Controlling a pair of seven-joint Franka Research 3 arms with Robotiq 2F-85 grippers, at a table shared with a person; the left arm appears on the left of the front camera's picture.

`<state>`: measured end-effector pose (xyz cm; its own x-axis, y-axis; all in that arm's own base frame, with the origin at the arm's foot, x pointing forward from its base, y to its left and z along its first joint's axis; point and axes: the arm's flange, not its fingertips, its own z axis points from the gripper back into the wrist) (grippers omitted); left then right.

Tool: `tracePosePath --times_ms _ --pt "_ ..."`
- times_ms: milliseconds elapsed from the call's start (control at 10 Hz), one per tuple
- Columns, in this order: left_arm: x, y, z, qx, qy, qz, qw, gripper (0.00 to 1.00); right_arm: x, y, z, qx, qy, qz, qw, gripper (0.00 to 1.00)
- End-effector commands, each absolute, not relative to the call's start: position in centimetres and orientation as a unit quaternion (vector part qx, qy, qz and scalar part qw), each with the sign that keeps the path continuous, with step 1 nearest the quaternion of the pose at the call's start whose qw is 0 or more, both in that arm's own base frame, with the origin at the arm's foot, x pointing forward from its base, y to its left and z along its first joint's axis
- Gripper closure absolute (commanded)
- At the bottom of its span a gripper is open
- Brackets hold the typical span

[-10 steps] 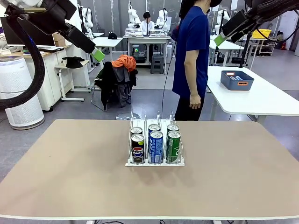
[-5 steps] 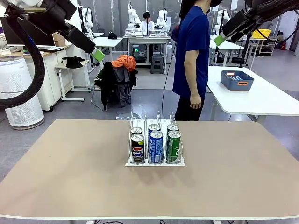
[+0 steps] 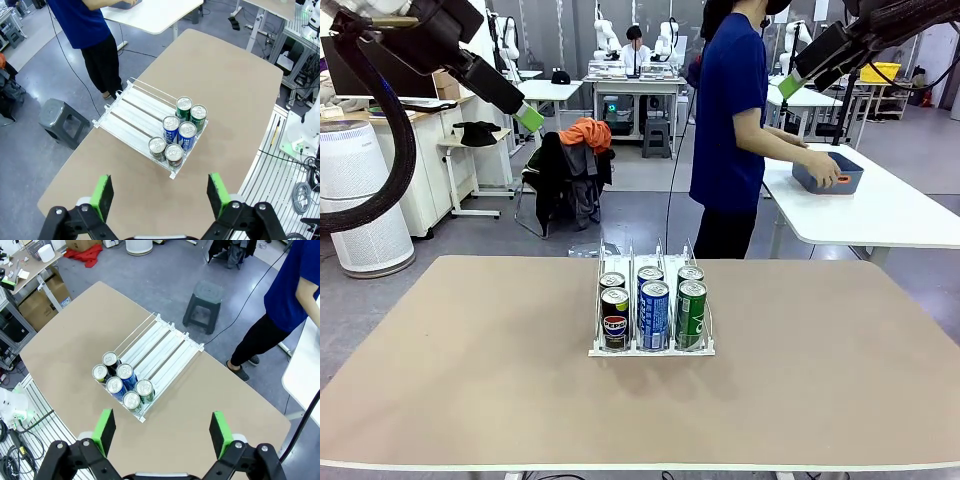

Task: Fill the beverage cans into the dispenser.
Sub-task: Pick up the Sprite handed by the human.

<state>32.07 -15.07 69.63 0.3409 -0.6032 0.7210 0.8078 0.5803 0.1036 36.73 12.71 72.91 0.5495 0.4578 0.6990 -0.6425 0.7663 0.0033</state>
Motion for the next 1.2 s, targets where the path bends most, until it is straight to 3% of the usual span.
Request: tracePosePath --times_ms 0,1100 --pt "32.15 -14.95 69.63 -0.138 -0.375 -0.432 0.808 0.0 36.65 12.72 72.77 0.133 -0.353 0.316 0.87 0.0" --pt "32.15 -14.95 69.63 -0.138 -0.375 -0.432 0.808 0.0 36.65 12.72 72.77 0.133 -0.353 0.316 0.87 0.0"
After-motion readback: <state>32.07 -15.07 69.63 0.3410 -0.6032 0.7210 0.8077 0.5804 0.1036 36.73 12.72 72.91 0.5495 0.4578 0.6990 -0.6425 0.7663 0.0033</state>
